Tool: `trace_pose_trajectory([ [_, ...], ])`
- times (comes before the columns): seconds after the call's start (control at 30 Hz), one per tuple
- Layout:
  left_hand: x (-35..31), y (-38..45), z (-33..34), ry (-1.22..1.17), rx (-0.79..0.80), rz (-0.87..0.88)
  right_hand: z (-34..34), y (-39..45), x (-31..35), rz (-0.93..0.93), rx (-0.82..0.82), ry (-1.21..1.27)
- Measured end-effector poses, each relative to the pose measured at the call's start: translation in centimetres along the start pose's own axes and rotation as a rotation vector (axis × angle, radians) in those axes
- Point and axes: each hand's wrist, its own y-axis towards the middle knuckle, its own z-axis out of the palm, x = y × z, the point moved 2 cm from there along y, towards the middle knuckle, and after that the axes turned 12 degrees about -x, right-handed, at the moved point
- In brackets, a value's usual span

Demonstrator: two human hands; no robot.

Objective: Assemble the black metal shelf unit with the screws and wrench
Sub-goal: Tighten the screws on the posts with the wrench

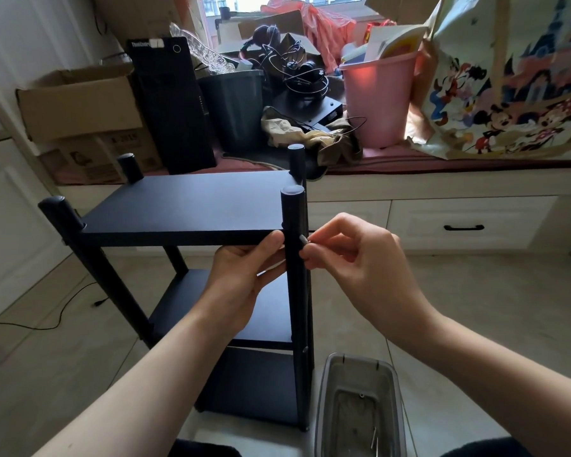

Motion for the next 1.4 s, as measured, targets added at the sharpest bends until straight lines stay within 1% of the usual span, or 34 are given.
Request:
trace_pose_trajectory([
  [0.3,0.2,-0.1,-0.1,-0.002,-0.018,-0.006,0.0,-0.1,0.6,-0.081,0.004,-0.112],
  [0.47,0.3,0.1,-0.1,-0.024,-0.017,-0.002,-0.2,0.0,1.1,-0.273,-0.003,-0.272],
  [0.57,0.6,0.2,0.0,-0.025,-0.017,0.0,-0.1,0.0,1.2,-0.341,-0.001,-0.332],
  [0.63,0.7,0.2,0.1,-0.027,-0.019,0.001,-0.1,0.0,1.1,-0.301,-0.007,-0.311],
  [0.77,0.7,0.4,0.3,-0.022,-0.008,0.008,-0.2,0.2,0.7,-0.1,-0.028,-0.2],
  [0.93,0.6,0.3,0.6,-0.06,0.0,0.034,-0.2,0.4,0.4,0.006,-0.013,-0.178],
  [1.1,0.8,0.4,0.9,-0.126,-0.056,0.025,0.0,0.5,0.9,-0.045,0.025,-0.24],
  [1.17,0.9,0.5,0.8,-0.124,-0.071,0.014,0.0,0.5,0.9,-0.024,0.042,-0.235],
  [1.27,1.0,0.5,0.8,-0.117,-0.057,0.01,0.1,0.5,0.7,-0.003,0.066,-0.223],
  [1.4,1.0,0.4,0.7,-0.101,-0.036,0.011,0.2,0.3,0.6,0.019,0.055,-0.176],
])
